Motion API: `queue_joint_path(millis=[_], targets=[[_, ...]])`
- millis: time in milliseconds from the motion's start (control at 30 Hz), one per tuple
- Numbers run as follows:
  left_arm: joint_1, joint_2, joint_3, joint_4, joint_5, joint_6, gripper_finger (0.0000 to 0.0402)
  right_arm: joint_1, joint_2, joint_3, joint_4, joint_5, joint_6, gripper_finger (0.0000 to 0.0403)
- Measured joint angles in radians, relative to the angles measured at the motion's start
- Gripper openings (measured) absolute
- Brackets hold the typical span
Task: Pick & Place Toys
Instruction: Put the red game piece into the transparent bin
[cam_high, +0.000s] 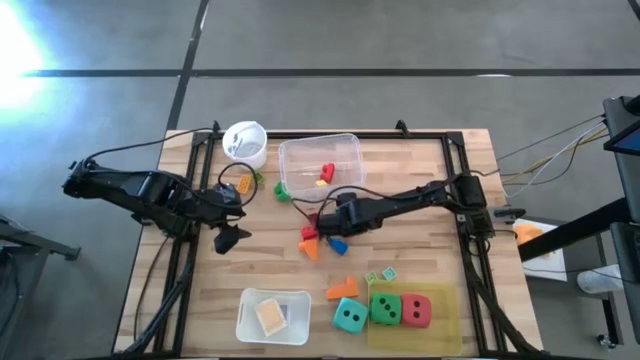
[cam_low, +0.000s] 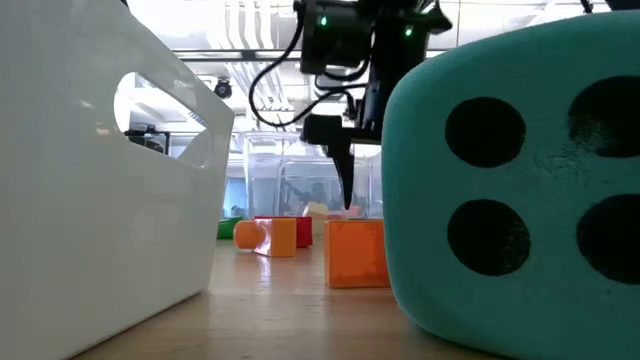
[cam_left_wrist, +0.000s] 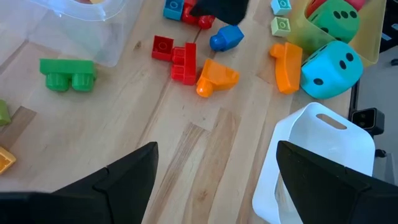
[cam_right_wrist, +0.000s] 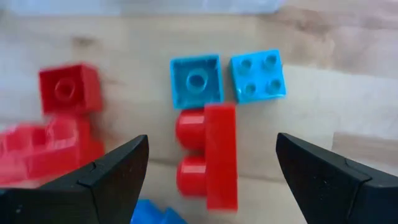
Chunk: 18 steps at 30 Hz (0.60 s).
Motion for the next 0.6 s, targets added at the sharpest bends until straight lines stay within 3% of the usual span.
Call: queue_joint_path(millis=[600], targets=[[0.0,0.0,0.0,-0.001,0.0,0.003,0.033,0.03,0.082,0.008,0.028,0.001,0.0,0.0343]])
